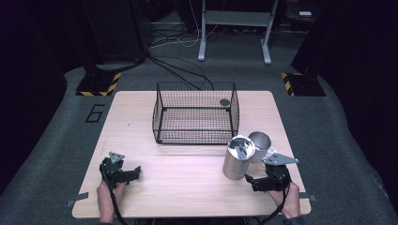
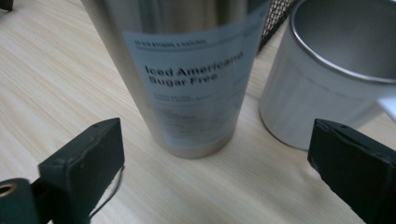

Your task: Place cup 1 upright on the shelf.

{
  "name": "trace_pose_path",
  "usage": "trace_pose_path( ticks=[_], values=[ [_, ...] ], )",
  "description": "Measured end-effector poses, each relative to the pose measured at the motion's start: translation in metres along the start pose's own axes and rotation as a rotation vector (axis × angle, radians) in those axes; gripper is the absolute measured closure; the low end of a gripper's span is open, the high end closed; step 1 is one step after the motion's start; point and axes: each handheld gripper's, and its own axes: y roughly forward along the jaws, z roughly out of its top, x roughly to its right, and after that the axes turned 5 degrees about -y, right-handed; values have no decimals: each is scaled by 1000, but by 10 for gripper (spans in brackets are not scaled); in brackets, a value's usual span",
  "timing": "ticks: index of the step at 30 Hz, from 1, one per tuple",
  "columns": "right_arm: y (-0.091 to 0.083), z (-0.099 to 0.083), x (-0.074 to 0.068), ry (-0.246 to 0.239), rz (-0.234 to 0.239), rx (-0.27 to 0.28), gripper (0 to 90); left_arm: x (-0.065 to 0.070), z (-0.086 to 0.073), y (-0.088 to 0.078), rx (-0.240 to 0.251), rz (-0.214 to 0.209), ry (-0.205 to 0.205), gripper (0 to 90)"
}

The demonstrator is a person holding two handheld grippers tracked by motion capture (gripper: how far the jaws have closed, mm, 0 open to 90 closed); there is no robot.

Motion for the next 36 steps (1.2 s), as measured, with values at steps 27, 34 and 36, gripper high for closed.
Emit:
trace_pose_path(
  ticks=[27, 34, 36],
  values=[
    [21, 43, -2, 0, 78, 114, 0, 0, 0, 0, -1, -2, 3, 4],
    [25, 47, -2, 2, 89, 136, 0, 0, 0, 0, -1, -3, 2, 3],
    [28, 48, -2, -4, 89, 145, 0, 0, 0, 0, -1, -2, 2, 4]
  ],
)
